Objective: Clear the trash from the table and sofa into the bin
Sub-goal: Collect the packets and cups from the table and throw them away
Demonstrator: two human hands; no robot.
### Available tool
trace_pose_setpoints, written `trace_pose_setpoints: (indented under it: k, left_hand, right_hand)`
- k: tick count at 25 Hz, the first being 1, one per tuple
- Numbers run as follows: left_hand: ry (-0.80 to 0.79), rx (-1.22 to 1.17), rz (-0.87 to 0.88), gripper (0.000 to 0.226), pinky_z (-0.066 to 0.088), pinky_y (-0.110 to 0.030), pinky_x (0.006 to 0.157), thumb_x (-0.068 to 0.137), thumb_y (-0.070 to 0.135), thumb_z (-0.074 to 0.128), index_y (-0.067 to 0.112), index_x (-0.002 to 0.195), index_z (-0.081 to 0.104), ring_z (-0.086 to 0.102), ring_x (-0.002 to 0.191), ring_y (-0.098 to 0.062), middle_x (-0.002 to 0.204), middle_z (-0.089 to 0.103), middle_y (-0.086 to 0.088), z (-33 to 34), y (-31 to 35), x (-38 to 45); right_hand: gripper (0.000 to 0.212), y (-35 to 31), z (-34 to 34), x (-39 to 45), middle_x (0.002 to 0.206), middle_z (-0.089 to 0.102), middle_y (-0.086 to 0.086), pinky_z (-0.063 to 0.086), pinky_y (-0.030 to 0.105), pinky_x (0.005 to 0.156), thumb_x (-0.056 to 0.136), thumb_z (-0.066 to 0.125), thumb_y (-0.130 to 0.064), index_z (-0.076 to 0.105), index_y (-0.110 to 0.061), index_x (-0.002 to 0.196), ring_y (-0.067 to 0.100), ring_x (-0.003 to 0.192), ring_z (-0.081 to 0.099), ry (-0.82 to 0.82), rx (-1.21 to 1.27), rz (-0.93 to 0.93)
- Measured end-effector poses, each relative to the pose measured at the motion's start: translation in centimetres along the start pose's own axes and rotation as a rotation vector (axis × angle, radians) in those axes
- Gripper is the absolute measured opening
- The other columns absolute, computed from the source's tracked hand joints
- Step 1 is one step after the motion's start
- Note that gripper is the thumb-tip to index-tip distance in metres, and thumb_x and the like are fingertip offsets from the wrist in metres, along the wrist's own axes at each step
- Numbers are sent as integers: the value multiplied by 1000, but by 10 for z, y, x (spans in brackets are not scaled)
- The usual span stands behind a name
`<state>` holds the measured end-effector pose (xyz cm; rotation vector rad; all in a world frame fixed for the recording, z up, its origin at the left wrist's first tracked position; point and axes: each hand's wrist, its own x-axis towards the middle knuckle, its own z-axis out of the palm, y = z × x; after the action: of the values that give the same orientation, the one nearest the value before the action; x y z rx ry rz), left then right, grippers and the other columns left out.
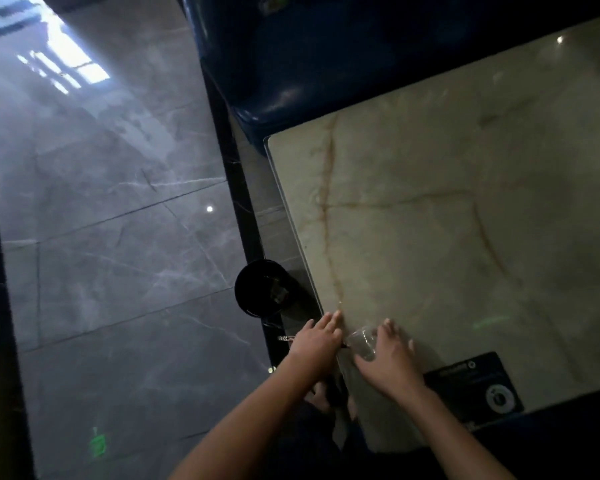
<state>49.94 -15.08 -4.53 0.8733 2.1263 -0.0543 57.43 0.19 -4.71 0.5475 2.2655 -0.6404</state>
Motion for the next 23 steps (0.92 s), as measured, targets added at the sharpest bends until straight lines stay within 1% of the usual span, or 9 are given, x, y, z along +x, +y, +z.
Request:
trace_pose_setpoints:
  k: [3, 7, 9, 11, 13, 17, 19, 21, 23]
  left_hand:
    - [13, -1, 38, 54, 26, -44, 119, 92, 14, 51, 9, 143, 35, 13, 151, -20, 164, 4, -6, 1, -12, -6]
    - [27, -85, 75, 36, 38, -43, 112, 98, 23, 41, 9, 131, 46, 32, 145, -25, 161, 22, -7, 0, -55, -24]
    - [-4, -116, 53, 30, 46, -41, 99, 98, 28, 41, 12, 122, 50, 50, 131, -29, 148, 45, -10, 3, -90, -33]
    - [-24, -149, 51, 24, 50, -40, 83, 95, 31, 45, 15, 113, 50, 63, 110, -32, 122, 63, -9, 6, -132, -40]
    - [-55, -124, 101, 23, 51, -40, 77, 94, 32, 48, 16, 110, 52, 66, 98, -30, 108, 67, -9, 0, -176, -44]
    - [-83, 0, 161, 26, 48, -34, 70, 98, 34, 41, 19, 113, 55, 67, 91, -28, 100, 68, -10, -18, -251, -57]
    - [-113, 39, 202, 28, 48, -32, 70, 98, 31, 41, 20, 120, 55, 68, 92, -27, 102, 70, -9, -26, -278, -62]
    - [-124, 46, 223, 30, 51, -34, 77, 98, 25, 42, 17, 124, 55, 67, 96, -28, 107, 70, -11, -31, -301, -61]
    - [-144, 69, 236, 28, 49, -33, 79, 99, 20, 41, 11, 119, 58, 66, 98, -31, 109, 68, -14, -32, -312, -66]
  right_hand:
    - [68, -11, -7, 5, 139, 52, 9, 23, 54, 116, 75, 56, -64, 46, -19, 126, 27, 135, 42, 69, 30, 24]
    - [68, -40, -16, 8, 135, 55, 9, 27, 53, 112, 78, 54, -62, 45, -15, 125, 28, 131, 46, 142, -72, 63]
    - [66, -55, -15, 8, 129, 59, 11, 35, 49, 107, 78, 56, -61, 46, -13, 122, 30, 125, 51, 215, -25, 112]
    - [66, -73, -11, 6, 121, 64, 13, 44, 45, 99, 77, 59, -60, 46, -12, 120, 32, 116, 58, 277, 61, 204]
    - [68, -92, 3, -4, 120, 65, 14, 48, 43, 94, 76, 64, -57, 46, -13, 124, 33, 112, 61, 362, 236, 323]
    - [62, -144, 60, -47, 114, 68, 11, 52, 40, 89, 71, 71, -54, 51, -18, 117, 33, 108, 64, 477, 590, 484]
    - [62, -170, 100, -69, 114, 69, 9, 52, 36, 87, 68, 72, -57, 52, -20, 114, 31, 108, 65, 449, 684, 571]
    - [67, -191, 139, -87, 118, 67, 10, 51, 35, 88, 70, 73, -56, 51, -20, 121, 31, 110, 64, 402, 784, 675]
    - [71, -213, 176, -102, 123, 63, 12, 50, 35, 91, 72, 74, -53, 48, -17, 128, 31, 113, 61, 386, 865, 726]
